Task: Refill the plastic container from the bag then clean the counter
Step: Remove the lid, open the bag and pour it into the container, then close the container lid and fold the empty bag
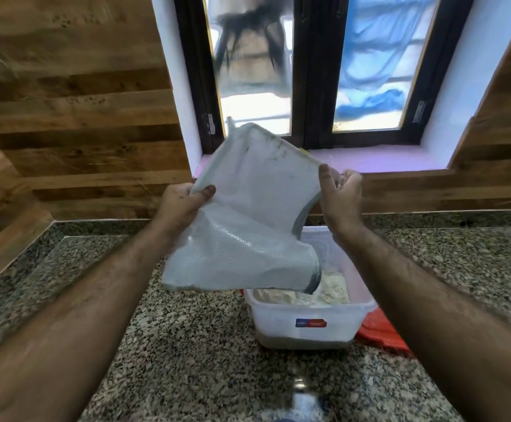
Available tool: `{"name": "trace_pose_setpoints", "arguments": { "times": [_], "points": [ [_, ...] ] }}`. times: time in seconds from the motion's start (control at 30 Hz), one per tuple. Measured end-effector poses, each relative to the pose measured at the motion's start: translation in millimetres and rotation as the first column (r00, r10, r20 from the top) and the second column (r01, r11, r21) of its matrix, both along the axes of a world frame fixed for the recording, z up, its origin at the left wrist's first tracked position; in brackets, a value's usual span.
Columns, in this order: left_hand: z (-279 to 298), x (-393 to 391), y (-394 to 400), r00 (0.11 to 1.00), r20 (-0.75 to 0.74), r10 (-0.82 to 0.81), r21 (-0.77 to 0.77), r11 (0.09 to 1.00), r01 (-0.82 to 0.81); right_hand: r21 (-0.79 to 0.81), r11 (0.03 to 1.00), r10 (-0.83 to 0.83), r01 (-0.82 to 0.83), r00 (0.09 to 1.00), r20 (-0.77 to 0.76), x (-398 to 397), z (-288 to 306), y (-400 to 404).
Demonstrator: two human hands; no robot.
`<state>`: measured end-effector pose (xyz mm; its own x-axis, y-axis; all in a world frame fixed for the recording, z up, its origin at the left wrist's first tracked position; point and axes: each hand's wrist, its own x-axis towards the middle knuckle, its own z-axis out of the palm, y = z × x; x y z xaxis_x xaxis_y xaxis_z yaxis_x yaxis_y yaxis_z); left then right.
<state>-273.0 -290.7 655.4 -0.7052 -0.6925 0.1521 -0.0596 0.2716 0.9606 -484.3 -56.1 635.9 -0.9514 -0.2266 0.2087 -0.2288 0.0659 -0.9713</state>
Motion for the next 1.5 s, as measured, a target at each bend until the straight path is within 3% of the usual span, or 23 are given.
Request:
{"name": "trace_pose_setpoints", "arguments": {
  "times": [0.07, 0.17, 0.27, 0.37, 0.67, 0.83, 0.9, 1.2, 1.33, 1.43, 1.5],
  "points": [
    [-25.2, 8.9, -8.3, 0.998, -0.03, 0.047, 0.19, 0.981, -0.041, -0.069, 0.982, 0.181, -0.173, 0.973, 0.14, 5.0, -3.5, -5.7],
    [-58.1, 21.3, -12.5, 0.995, -0.066, 0.08, 0.399, 0.916, -0.047, 0.01, 0.929, 0.358, -0.37, 0.905, 0.227, 8.9, -12.1, -16.8],
    [-80.9, 28.8, -8.9, 0.993, -0.077, 0.088, 0.452, 0.891, -0.043, -0.011, 0.865, 0.477, -0.501, 0.817, 0.324, 19.8, -14.3, -27.7],
    [-103.9, 26.7, -11.3, 0.99, -0.08, 0.118, 0.452, 0.889, -0.069, -0.151, 0.858, 0.504, -0.491, 0.747, 0.433, 31.5, -11.8, -37.4],
    [-110.0, 48.5, -43.9, 0.976, 0.054, 0.211, 0.304, 0.928, -0.217, 0.226, 0.893, 0.326, -0.389, 0.906, 0.271, 52.2, -16.8, -85.8],
    [-127.2, 88.7, -87.3, 0.934, 0.203, 0.295, 0.176, 0.927, -0.331, 0.478, 0.808, 0.278, -0.343, 0.939, 0.204, 85.5, -41.4, -154.0],
    [-143.6, 103.4, -103.2, 0.911, 0.257, 0.322, 0.117, 0.926, -0.36, 0.504, 0.786, 0.263, -0.357, 0.932, 0.25, 103.2, -58.9, -175.2],
    [-241.7, 157.6, -136.4, 0.815, 0.54, 0.209, -0.038, 0.974, -0.224, 0.51, 0.752, 0.159, -0.419, 0.865, 0.476, 174.4, -190.4, -184.4],
    [-278.1, 169.3, -142.0, 0.737, 0.661, 0.145, -0.098, 0.989, -0.107, 0.571, 0.735, 0.055, -0.367, 0.87, 0.489, 185.6, -225.0, -178.8],
    [-288.4, 173.5, -143.4, 0.771, 0.605, 0.2, -0.358, 0.933, 0.04, 0.748, 0.619, 0.032, -0.238, 0.96, 0.279, 195.9, -238.4, -182.4],
    [-283.3, 168.6, -145.8, 0.791, 0.603, 0.104, -0.461, 0.855, 0.239, 0.867, 0.471, 0.201, -0.161, 0.977, 0.073, 210.1, -244.4, -191.0]
  ]
}}
